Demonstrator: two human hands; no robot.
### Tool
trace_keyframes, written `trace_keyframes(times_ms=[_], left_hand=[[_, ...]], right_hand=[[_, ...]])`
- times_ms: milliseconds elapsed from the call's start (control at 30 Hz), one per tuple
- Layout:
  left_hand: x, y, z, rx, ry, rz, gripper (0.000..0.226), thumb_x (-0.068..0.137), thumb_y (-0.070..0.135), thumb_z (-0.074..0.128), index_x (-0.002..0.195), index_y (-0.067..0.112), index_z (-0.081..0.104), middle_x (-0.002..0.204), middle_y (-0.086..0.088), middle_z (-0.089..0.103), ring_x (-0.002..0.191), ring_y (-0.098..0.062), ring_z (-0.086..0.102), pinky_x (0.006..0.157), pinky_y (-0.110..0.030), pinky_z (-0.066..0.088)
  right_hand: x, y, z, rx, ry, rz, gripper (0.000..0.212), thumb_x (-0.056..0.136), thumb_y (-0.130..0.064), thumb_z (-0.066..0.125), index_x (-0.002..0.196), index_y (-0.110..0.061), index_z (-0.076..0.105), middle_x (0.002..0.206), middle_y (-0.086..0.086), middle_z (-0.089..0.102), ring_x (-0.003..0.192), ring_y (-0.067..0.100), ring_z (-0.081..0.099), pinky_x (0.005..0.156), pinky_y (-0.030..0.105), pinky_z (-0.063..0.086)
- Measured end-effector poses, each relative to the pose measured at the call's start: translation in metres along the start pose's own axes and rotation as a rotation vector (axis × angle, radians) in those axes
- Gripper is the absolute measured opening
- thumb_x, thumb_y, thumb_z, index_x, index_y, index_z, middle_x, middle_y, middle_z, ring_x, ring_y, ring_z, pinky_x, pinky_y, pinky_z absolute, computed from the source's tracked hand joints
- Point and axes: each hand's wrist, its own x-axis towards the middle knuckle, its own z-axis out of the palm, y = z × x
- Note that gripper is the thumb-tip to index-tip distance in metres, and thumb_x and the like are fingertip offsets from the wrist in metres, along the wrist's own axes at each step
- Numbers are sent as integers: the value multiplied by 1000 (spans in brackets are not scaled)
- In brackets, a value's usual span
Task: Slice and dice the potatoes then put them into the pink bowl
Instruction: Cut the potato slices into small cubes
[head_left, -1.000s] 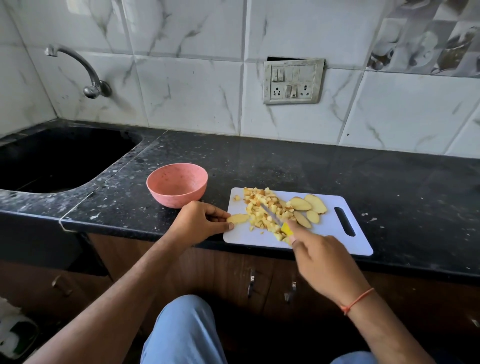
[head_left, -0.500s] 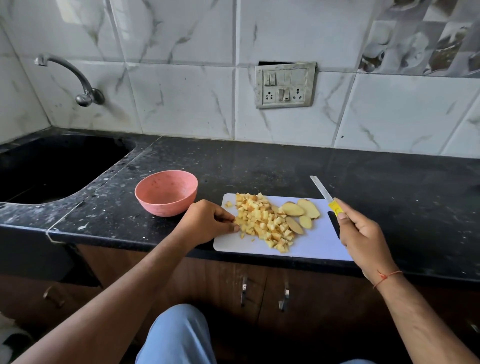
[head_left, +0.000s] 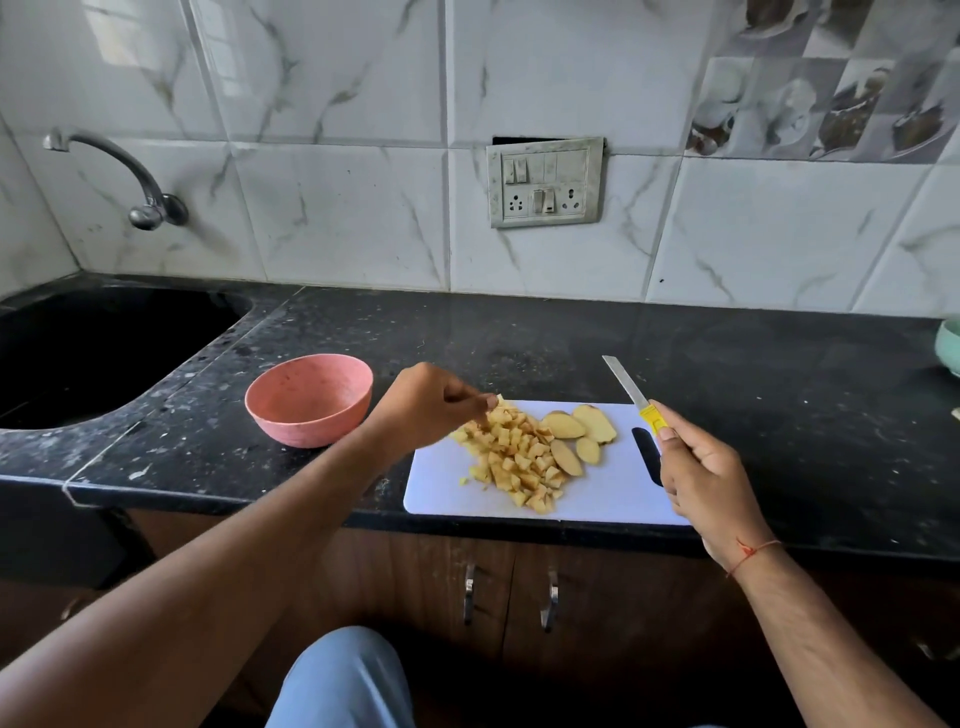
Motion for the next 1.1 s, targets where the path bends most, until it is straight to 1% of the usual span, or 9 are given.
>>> trace_keyframes(times_ms=[100, 167, 267, 367, 567, 700, 833, 967, 1100], left_hand=[[15, 17, 0, 50, -64, 72, 14, 90, 47, 82, 95, 35, 86, 63, 23, 70, 50, 5, 57, 51, -11, 39], [23, 31, 6, 110, -122, 128, 22, 88, 46, 84, 107, 35, 84, 83, 26, 75, 74, 14, 67, 69, -12, 50], [37, 53, 25, 269, -276, 211, 41, 92, 49, 79, 128, 30, 77, 124, 15, 75, 111, -1, 69, 92, -20, 51], [54, 72, 46, 458, -399, 215, 56, 96, 52, 72, 144, 23, 66, 142, 7, 68, 130, -15, 63, 105, -29, 49], [80, 93, 69, 635, -464, 182, 58, 85, 39, 83, 139, 24, 69, 128, 7, 73, 117, -21, 68, 99, -40, 58], [84, 91, 69, 679, -457, 213, 41, 87, 32, 79, 128, 28, 76, 120, 8, 74, 107, -18, 69, 93, -38, 60], [80, 86, 58, 510, -308, 190, 22, 89, 28, 76, 110, 27, 83, 102, 8, 78, 93, -15, 71, 80, -31, 59], [65, 75, 36, 253, -116, 92, 13, 91, 38, 77, 96, 27, 82, 87, 11, 75, 77, -12, 69, 63, -24, 53], [38, 45, 13, 161, -28, -2, 23, 97, 40, 71, 80, 26, 77, 71, 9, 72, 62, -5, 65, 54, -22, 48]], right_hand=[[-1, -1, -1, 48, 9, 14, 37, 110, -23, 51, 139, -42, 63, 61, -4, 29, 51, 9, 25, 43, 20, 27], [-1, -2, -2, 71, 11, 21, 37, 110, -23, 50, 140, -41, 63, 62, -3, 27, 50, 8, 24, 42, 20, 26], [0, -3, -3, 88, 14, 25, 37, 110, -23, 49, 141, -39, 62, 61, -3, 27, 50, 8, 24, 42, 21, 26], [0, -2, -3, 104, 13, 28, 36, 110, -23, 50, 141, -37, 62, 61, -4, 27, 51, 8, 24, 42, 20, 26], [2, -1, -4, 120, -1, 21, 36, 110, -23, 50, 141, -39, 62, 62, -2, 26, 53, 10, 22, 43, 21, 25], [1, -1, -4, 110, 1, 11, 35, 110, -27, 50, 138, -44, 63, 62, -1, 27, 53, 9, 24, 44, 22, 26], [0, -2, -6, 111, 2, 0, 35, 110, -26, 50, 138, -44, 63, 63, -2, 28, 52, 9, 25, 44, 22, 27], [-2, -1, -6, 84, 3, -16, 35, 110, -28, 51, 138, -45, 63, 61, -6, 31, 52, 8, 27, 45, 21, 29], [-2, 0, -5, 27, 8, -36, 37, 110, -26, 50, 142, -40, 62, 59, -13, 33, 52, 5, 29, 47, 17, 32]])
